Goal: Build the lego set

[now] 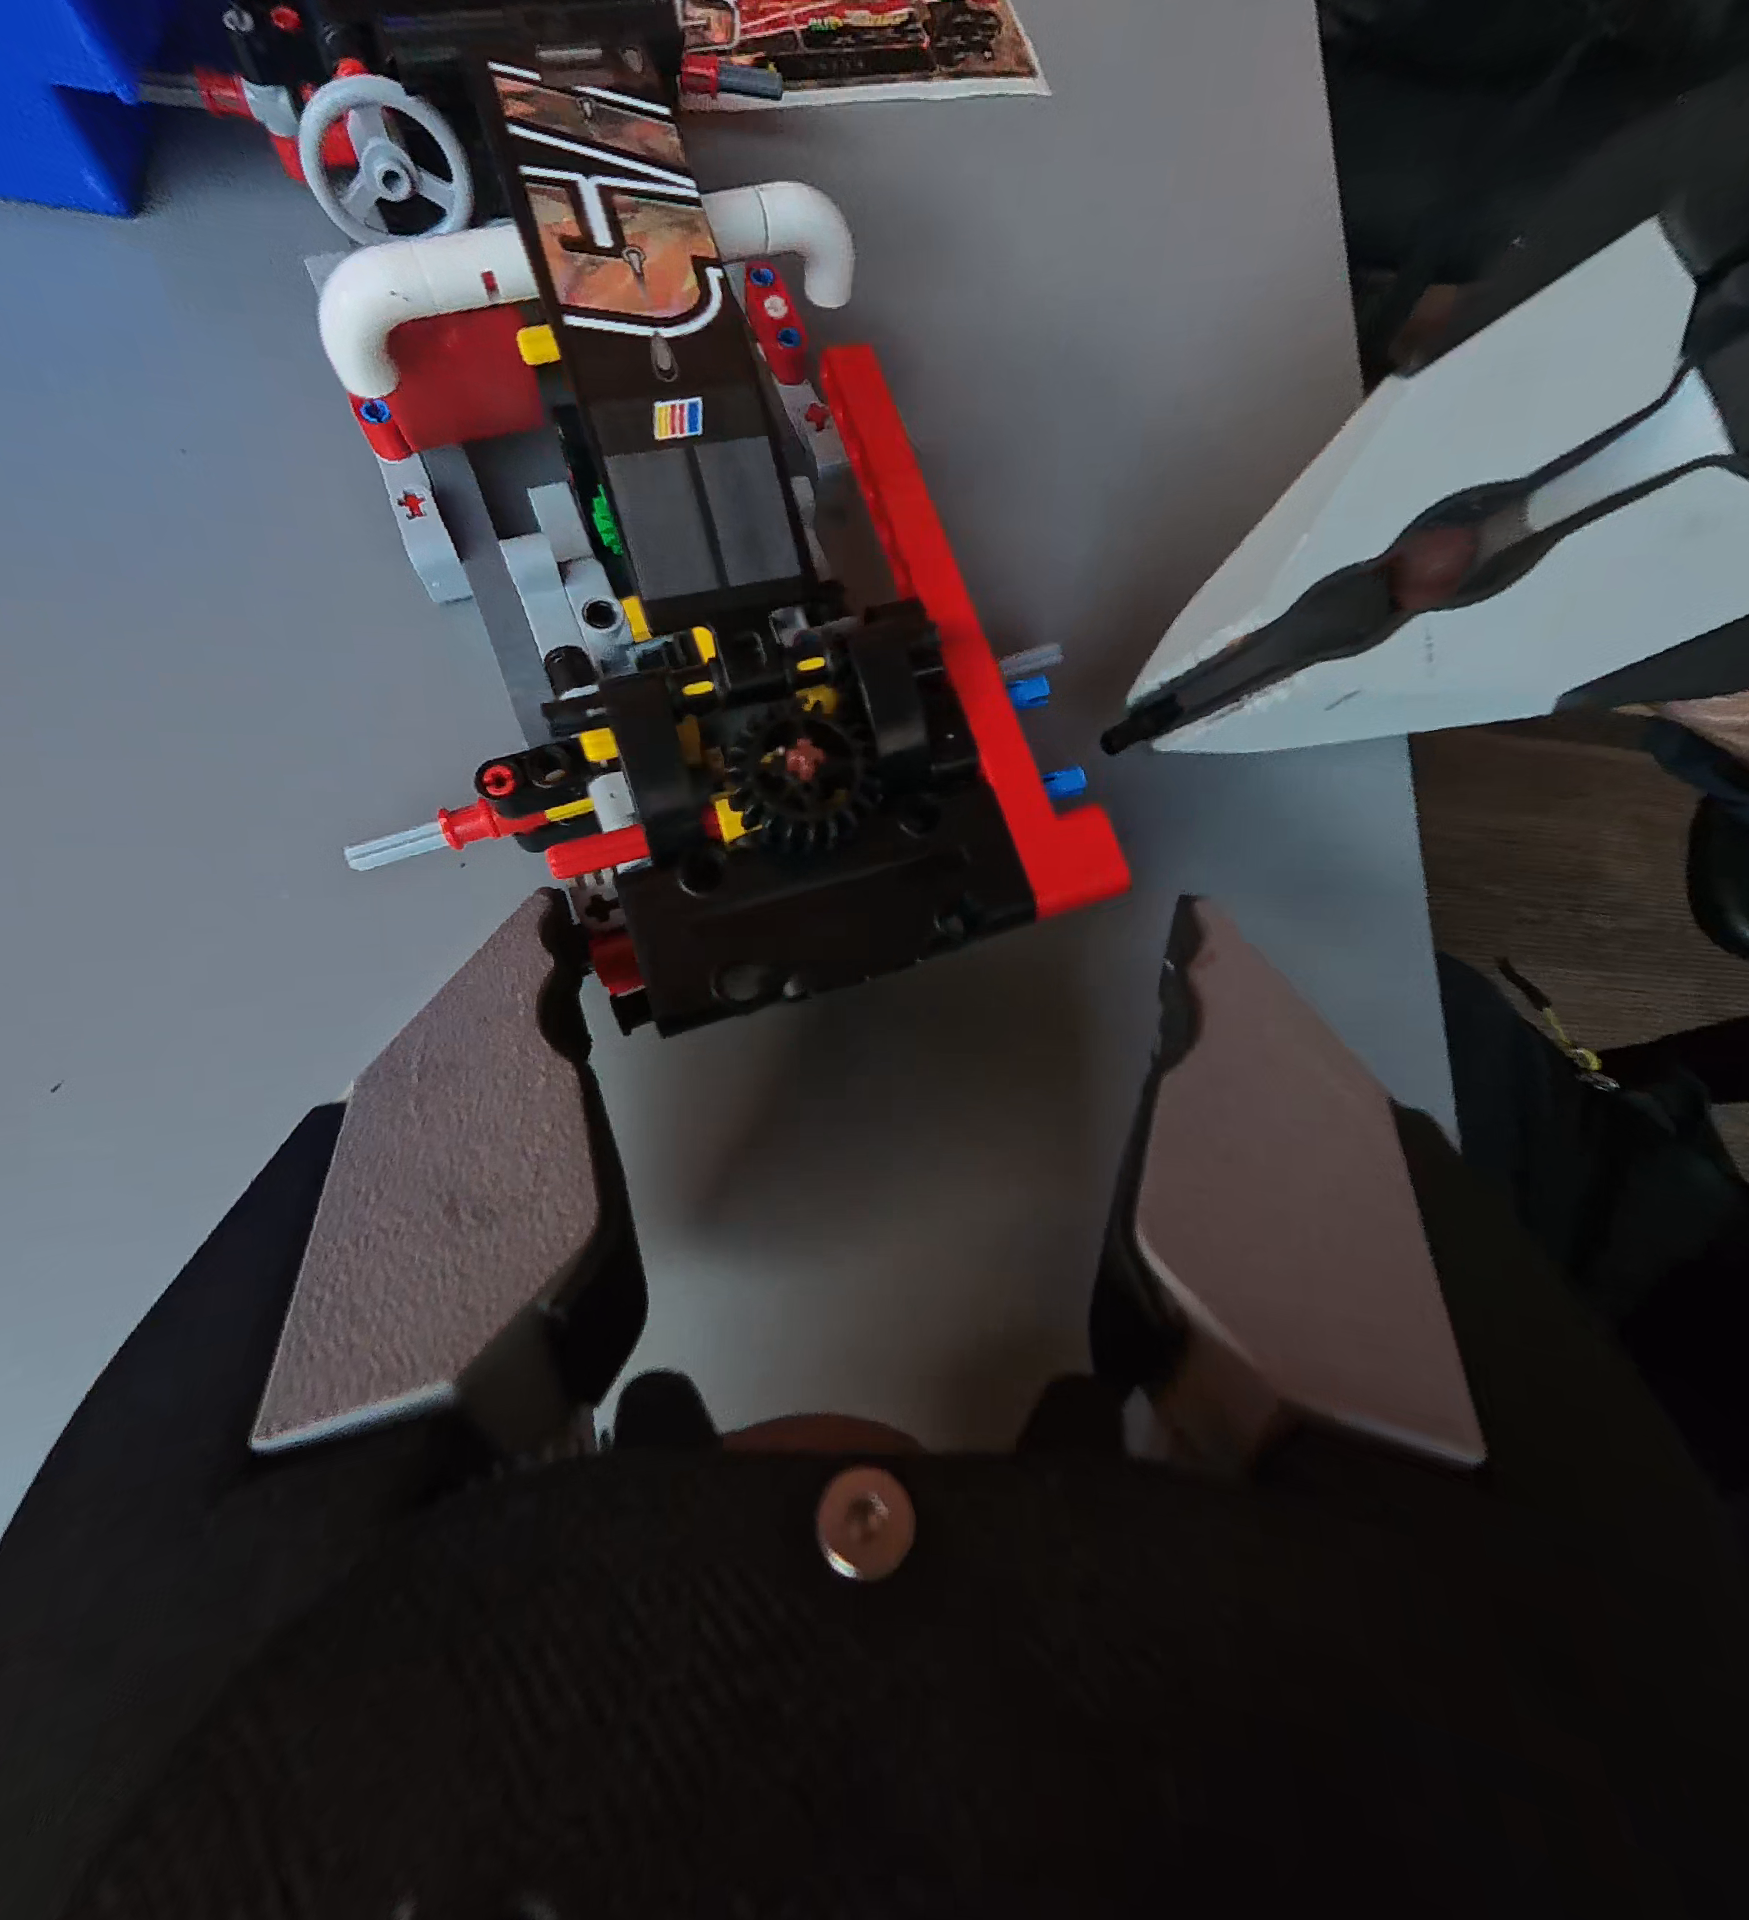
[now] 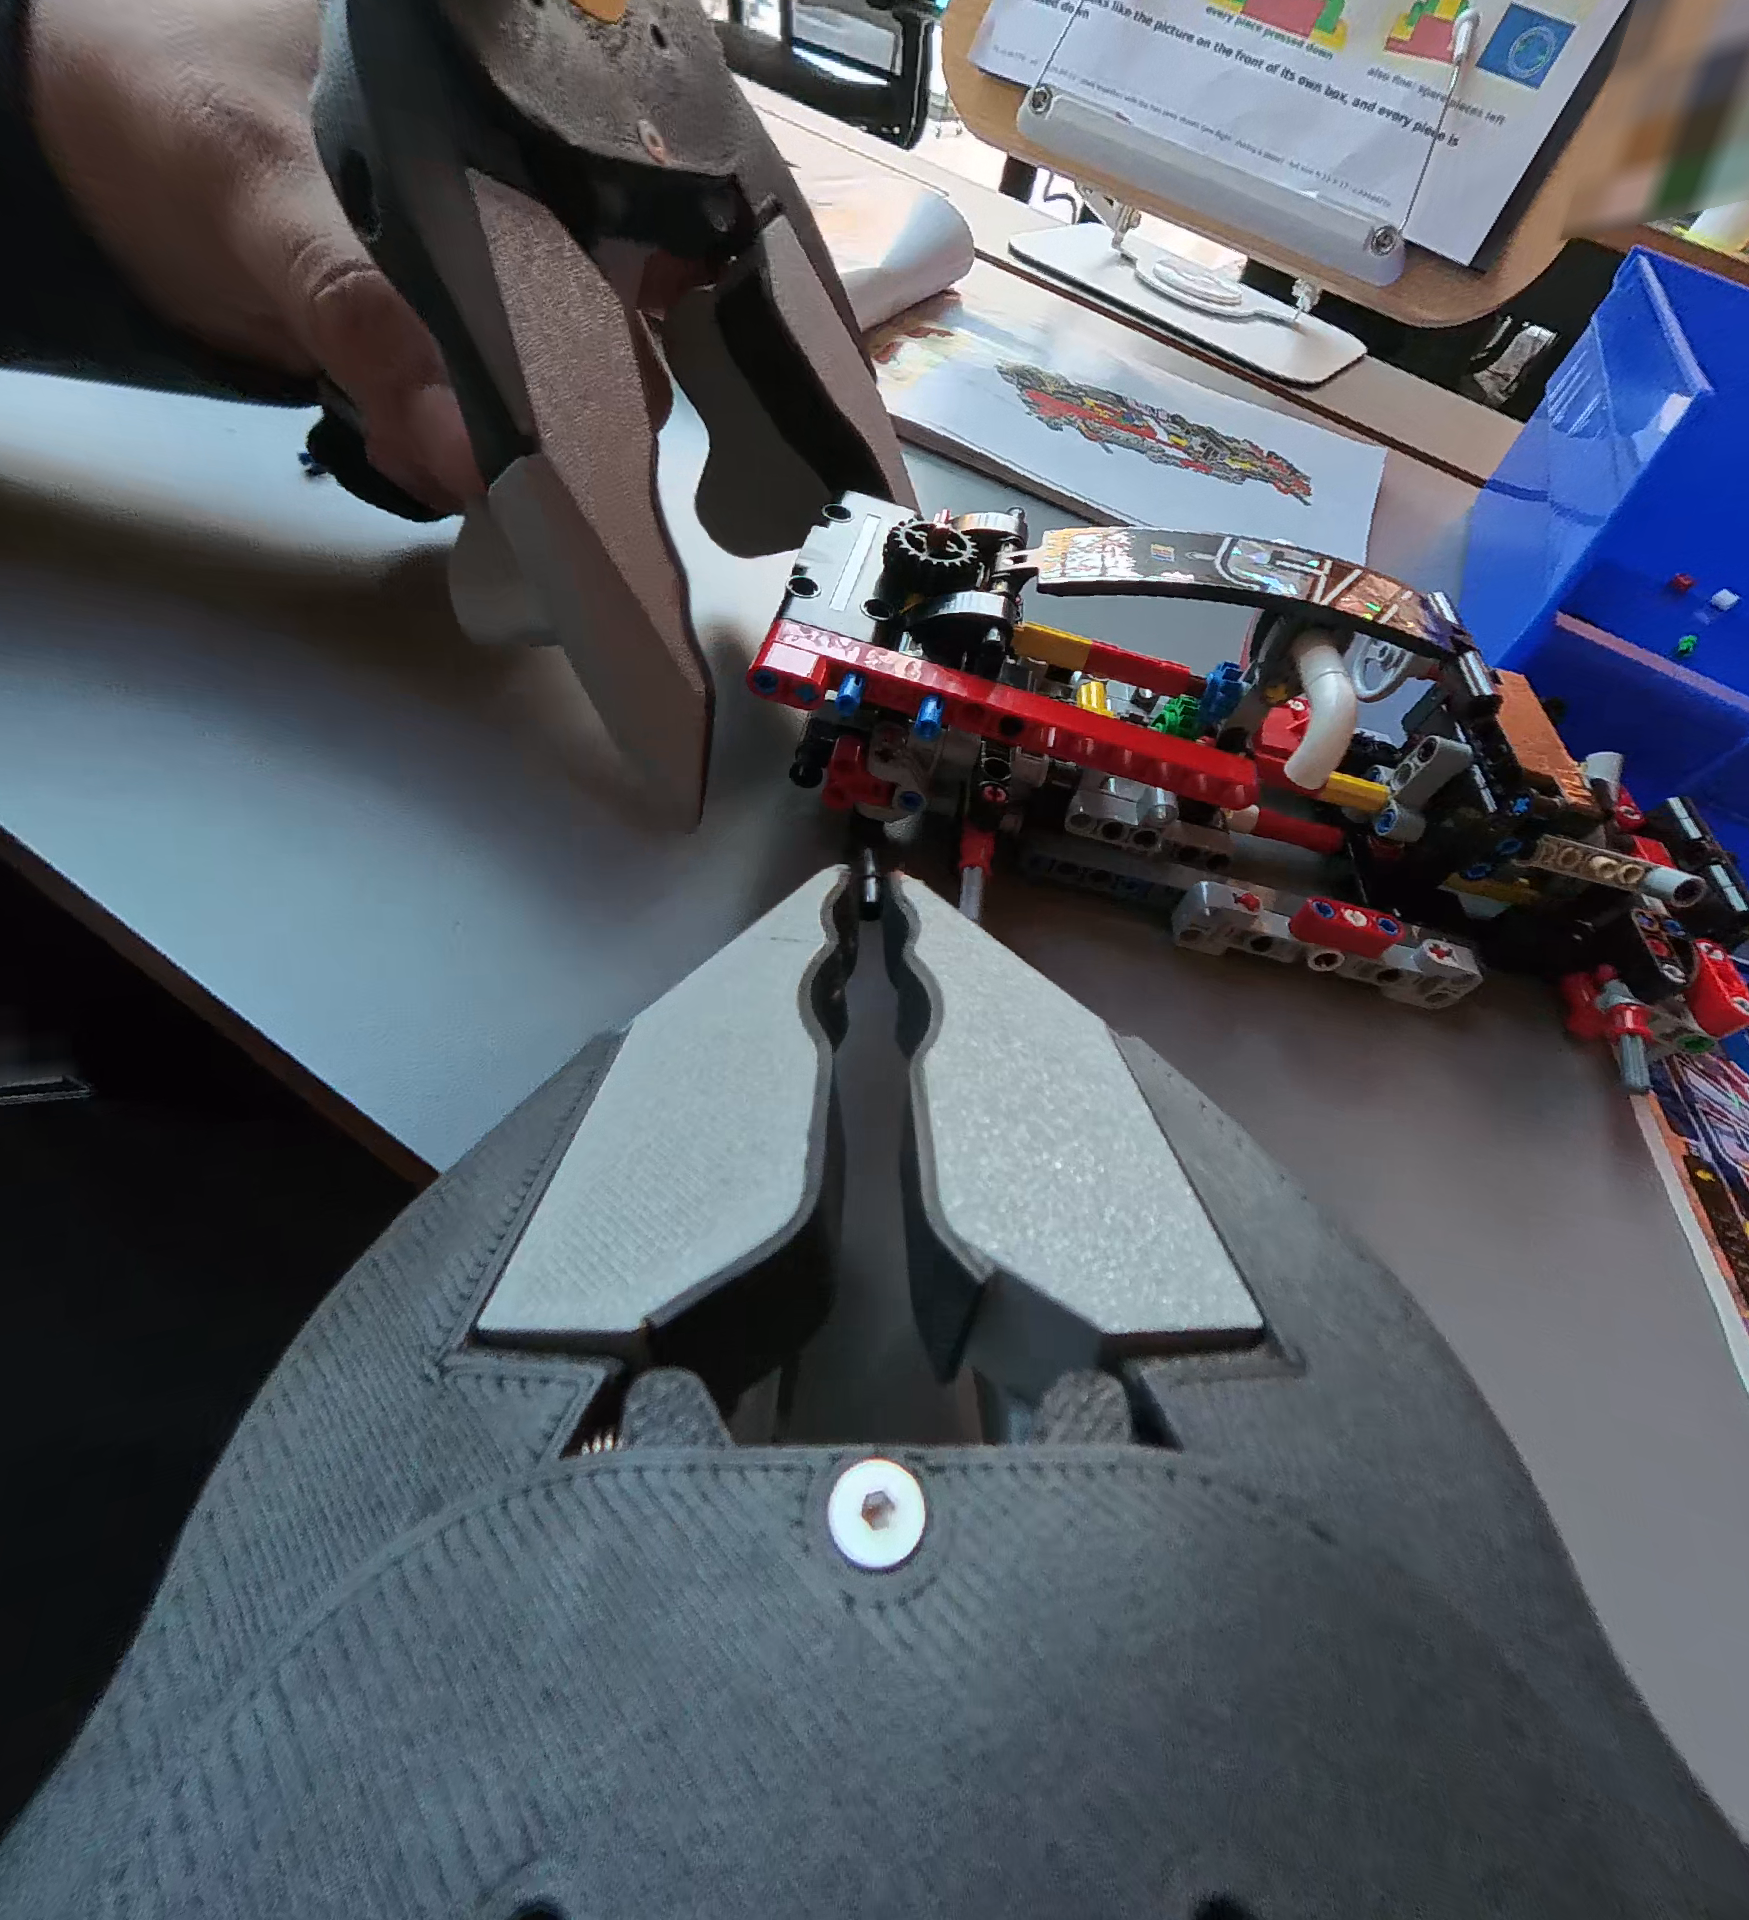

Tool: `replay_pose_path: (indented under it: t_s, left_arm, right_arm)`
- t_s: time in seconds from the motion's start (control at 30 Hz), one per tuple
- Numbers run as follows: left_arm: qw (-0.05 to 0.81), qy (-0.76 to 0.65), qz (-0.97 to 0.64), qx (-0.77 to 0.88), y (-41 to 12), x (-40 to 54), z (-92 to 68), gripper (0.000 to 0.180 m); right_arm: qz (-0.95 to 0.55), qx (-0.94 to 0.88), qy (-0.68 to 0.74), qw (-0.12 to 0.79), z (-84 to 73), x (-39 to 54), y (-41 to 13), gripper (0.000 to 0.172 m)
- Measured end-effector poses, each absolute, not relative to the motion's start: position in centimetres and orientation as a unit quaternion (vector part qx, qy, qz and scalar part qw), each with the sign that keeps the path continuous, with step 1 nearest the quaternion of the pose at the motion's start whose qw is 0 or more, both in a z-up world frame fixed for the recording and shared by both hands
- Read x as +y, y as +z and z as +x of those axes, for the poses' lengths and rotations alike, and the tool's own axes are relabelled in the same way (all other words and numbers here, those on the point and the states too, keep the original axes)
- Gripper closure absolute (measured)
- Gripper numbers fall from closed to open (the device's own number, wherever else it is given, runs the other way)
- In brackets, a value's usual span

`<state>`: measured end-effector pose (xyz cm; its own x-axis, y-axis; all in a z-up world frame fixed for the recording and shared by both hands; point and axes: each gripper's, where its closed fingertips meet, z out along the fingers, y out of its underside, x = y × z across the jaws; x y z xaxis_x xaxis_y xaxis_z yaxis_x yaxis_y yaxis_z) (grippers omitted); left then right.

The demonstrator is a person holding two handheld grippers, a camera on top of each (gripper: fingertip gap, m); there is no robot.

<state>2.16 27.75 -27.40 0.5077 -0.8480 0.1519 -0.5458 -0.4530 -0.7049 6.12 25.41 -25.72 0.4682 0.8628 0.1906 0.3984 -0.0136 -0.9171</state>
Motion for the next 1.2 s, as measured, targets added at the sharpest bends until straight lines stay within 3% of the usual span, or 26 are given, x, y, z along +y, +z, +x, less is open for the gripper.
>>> replay_pose_path:
  t_s: [0.23,0.53,1.2]
  left_arm:
    - [0.333,-0.186,-0.786,0.486,-28.3,27.8,1.5,0.081]
    - [0.337,-0.212,-0.786,0.474,-27.9,28.2,1.0,0.105]
    - [0.339,-0.219,-0.804,0.437,-25.3,24.6,-3.1,0.098]
  right_arm:
    - [-0.687,-0.46,0.212,0.522,5.8,25.7,-25.8,0.17]
    - [-0.702,-0.447,0.206,0.515,5.2,26.2,-25.5,0.171]
    - [-0.686,-0.462,0.231,0.513,4.4,24.8,-25.8,0.171]
